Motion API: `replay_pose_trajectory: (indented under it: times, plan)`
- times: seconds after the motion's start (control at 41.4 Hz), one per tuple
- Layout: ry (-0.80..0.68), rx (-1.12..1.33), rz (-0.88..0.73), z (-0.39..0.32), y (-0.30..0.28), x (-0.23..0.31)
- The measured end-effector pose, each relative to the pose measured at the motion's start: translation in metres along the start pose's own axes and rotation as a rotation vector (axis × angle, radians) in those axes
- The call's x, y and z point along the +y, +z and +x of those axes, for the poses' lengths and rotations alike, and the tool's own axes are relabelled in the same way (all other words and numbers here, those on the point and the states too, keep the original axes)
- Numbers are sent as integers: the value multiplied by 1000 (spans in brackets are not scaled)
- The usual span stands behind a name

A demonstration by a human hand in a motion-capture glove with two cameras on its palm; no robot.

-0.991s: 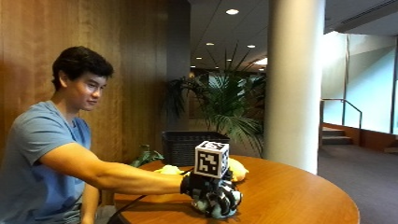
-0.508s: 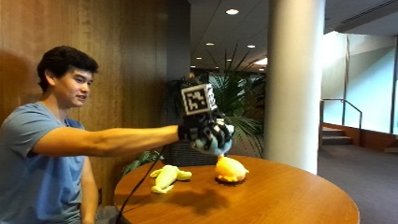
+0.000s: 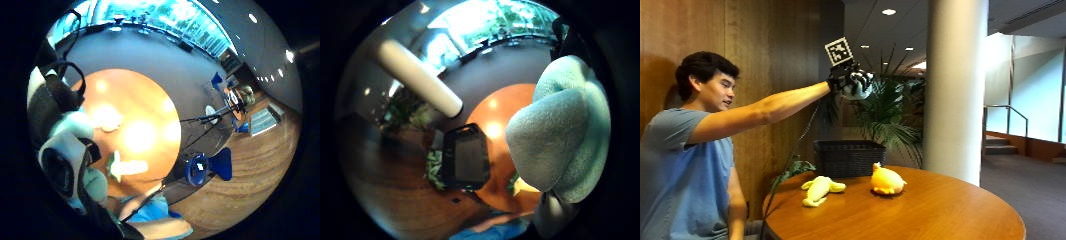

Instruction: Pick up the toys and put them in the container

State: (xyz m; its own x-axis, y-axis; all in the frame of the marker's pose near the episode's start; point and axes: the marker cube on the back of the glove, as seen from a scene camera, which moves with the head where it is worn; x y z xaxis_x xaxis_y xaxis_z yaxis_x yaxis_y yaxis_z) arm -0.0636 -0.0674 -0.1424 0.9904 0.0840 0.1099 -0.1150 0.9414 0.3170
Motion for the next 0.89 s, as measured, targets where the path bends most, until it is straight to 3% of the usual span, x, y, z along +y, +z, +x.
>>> replay_pose_trajectory:
  times: [0.073, 0.242, 0.484, 0.677, 0.774, 0.895]
  plan:
    - [-19, -61, -23, -45, 8, -2]
    - [-169, 50, -97, -104, 59, 14]
    - [-208, -117, -177, -138, 100, 42]
    - [-226, -95, -229, -188, 139, 63]
    - [-158, -158, -255, -209, 152, 67]
    - [-294, -9, -390, -196, 171, 83]
